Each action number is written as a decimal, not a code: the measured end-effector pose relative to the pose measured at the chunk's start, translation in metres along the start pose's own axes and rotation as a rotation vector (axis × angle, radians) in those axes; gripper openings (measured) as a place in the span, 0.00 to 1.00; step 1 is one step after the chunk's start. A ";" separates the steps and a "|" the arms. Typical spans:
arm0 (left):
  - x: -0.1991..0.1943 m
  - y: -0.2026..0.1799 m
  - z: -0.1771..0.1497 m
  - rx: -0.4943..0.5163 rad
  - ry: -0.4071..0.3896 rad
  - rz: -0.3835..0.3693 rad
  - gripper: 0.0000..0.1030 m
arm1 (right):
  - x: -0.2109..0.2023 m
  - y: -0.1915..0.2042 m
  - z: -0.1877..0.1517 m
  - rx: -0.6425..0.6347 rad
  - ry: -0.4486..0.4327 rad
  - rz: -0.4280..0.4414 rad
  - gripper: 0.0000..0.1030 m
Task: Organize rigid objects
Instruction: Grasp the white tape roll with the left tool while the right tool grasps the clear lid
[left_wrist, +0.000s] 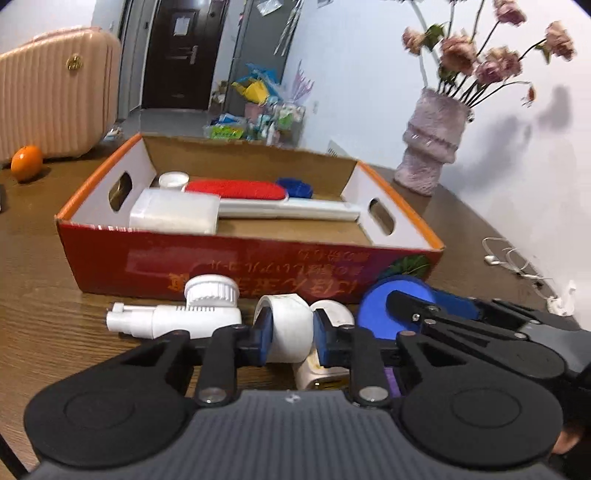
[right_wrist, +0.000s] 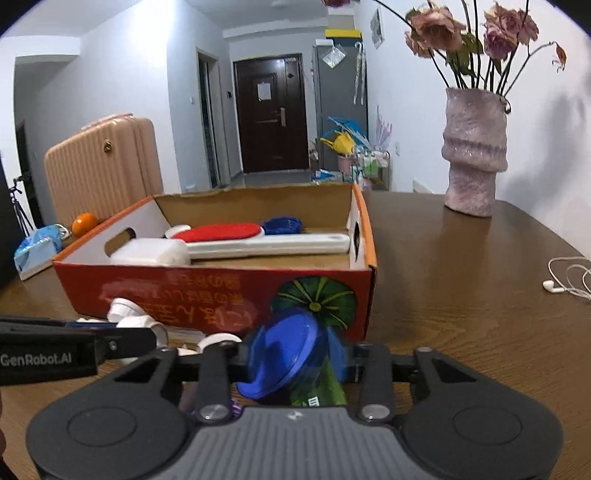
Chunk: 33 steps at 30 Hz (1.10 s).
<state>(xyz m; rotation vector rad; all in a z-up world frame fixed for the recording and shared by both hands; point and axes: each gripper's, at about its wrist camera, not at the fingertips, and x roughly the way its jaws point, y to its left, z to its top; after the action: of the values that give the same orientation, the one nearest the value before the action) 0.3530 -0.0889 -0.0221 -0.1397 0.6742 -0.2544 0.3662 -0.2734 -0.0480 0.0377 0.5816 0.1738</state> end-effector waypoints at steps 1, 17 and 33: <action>-0.007 -0.001 0.000 0.006 -0.015 -0.002 0.23 | -0.002 0.001 0.000 -0.002 -0.008 0.004 0.28; -0.109 0.033 -0.063 0.013 -0.031 0.079 0.23 | -0.108 0.080 -0.029 -0.289 -0.158 0.098 0.15; -0.138 0.059 -0.101 -0.018 -0.002 0.074 0.23 | -0.136 0.141 -0.094 -0.472 -0.005 0.199 0.42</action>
<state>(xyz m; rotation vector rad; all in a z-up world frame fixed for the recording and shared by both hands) 0.1965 0.0016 -0.0306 -0.1320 0.6784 -0.1767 0.1812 -0.1592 -0.0408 -0.3628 0.5197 0.5002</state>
